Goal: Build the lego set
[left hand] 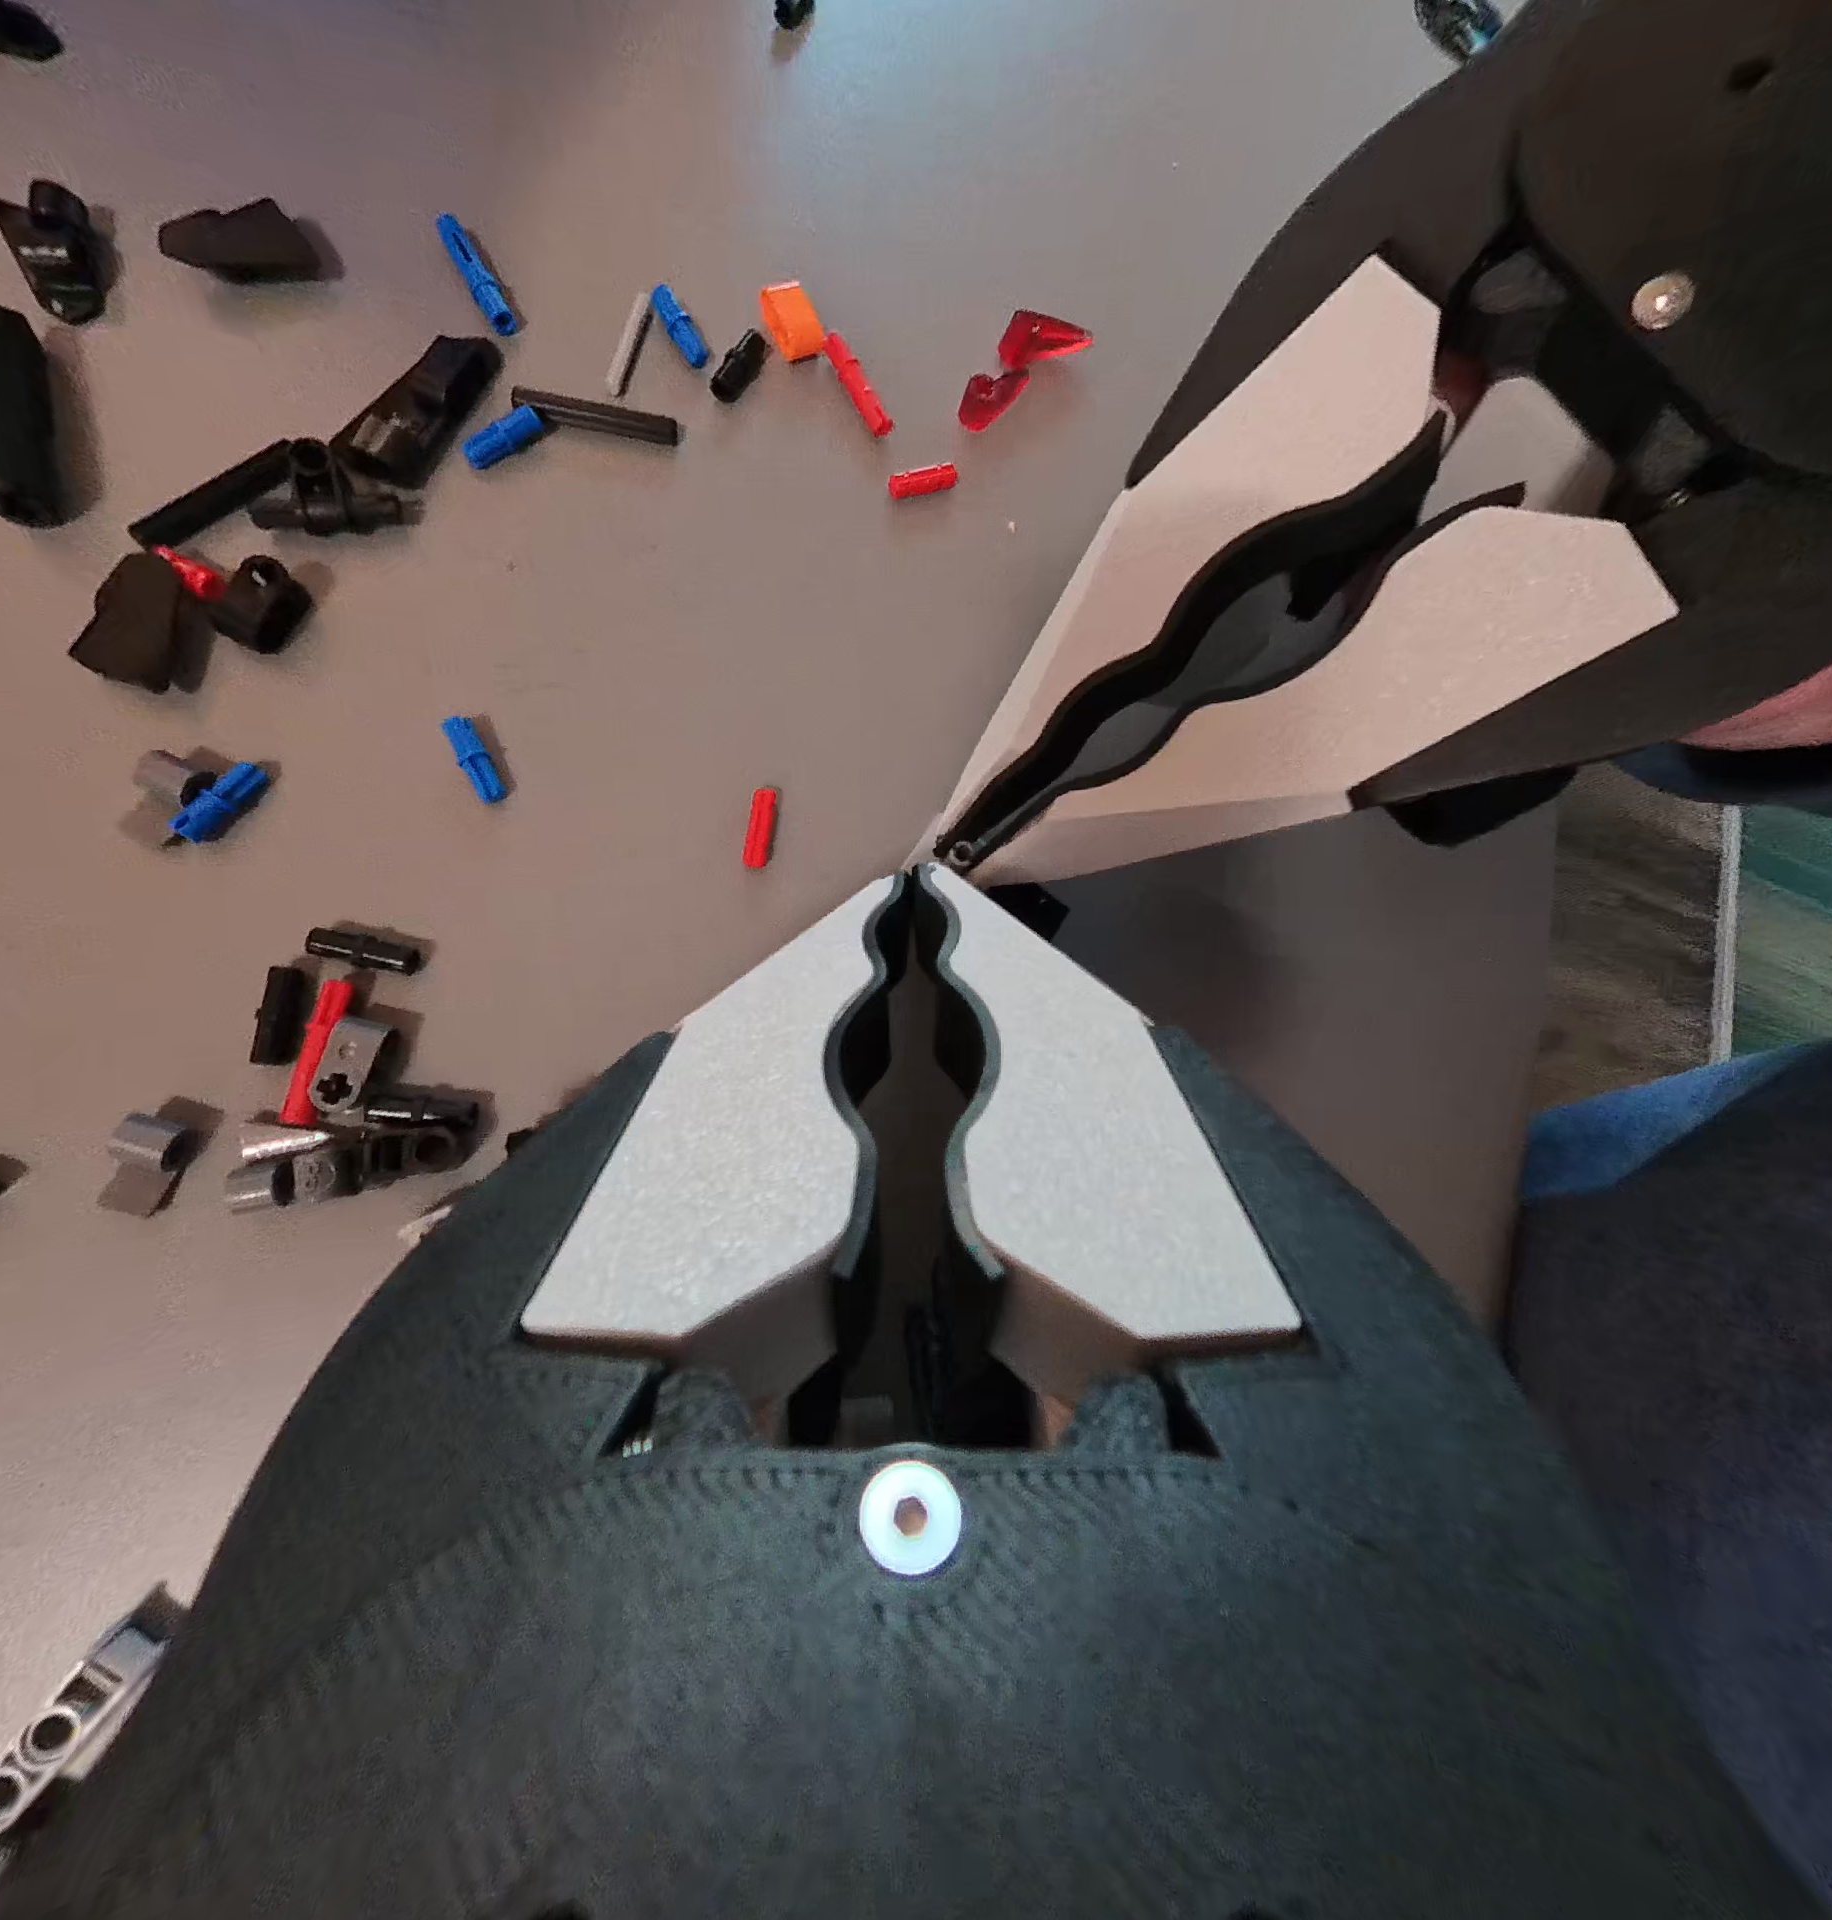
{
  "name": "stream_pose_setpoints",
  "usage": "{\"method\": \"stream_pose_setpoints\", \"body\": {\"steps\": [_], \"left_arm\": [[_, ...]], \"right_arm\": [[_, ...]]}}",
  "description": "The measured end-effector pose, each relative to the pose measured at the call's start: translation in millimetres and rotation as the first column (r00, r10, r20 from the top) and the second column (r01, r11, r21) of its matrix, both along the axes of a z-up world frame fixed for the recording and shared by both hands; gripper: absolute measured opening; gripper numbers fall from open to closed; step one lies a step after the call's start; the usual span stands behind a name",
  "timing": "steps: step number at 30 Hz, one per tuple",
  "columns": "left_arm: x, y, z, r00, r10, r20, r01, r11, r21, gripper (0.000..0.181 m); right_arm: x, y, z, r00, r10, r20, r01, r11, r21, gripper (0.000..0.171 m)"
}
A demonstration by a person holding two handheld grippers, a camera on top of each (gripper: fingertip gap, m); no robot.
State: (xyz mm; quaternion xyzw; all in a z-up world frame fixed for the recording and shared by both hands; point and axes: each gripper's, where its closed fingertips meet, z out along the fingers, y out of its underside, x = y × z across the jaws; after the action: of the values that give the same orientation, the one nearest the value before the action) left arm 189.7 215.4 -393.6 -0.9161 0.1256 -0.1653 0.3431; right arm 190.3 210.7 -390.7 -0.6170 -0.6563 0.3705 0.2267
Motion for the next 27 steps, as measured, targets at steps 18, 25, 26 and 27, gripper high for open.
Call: {"method": "stream_pose_setpoints", "body": {"steps": [18,25,26,27], "left_arm": [[1.4,0.2,-0.2,0.999,-0.033,-0.033,0.033,0.999,0.007,0.000],[7.2,1.6,10.2,0.996,-0.075,-0.039,0.077,0.996,0.055,0.000],[7.9,1.8,9.6,0.995,-0.086,-0.047,0.089,0.994,0.056,0.000],[9.6,1.5,9.7,0.994,-0.101,-0.049,0.104,0.993,0.059,0.000]], "right_arm": [[8.2,5.0,4.4,0.999,0.041,0.011,-0.039,0.991,-0.128,0.003],[11.6,6.0,6.8,0.998,0.062,0.004,-0.061,0.993,-0.097,0.001],[11.5,6.0,5.7,0.998,0.065,0.003,-0.065,0.995,-0.080,0.000],[11.9,5.1,4.2,0.997,0.074,0.009,-0.073,0.995,-0.073,0.000]]}}
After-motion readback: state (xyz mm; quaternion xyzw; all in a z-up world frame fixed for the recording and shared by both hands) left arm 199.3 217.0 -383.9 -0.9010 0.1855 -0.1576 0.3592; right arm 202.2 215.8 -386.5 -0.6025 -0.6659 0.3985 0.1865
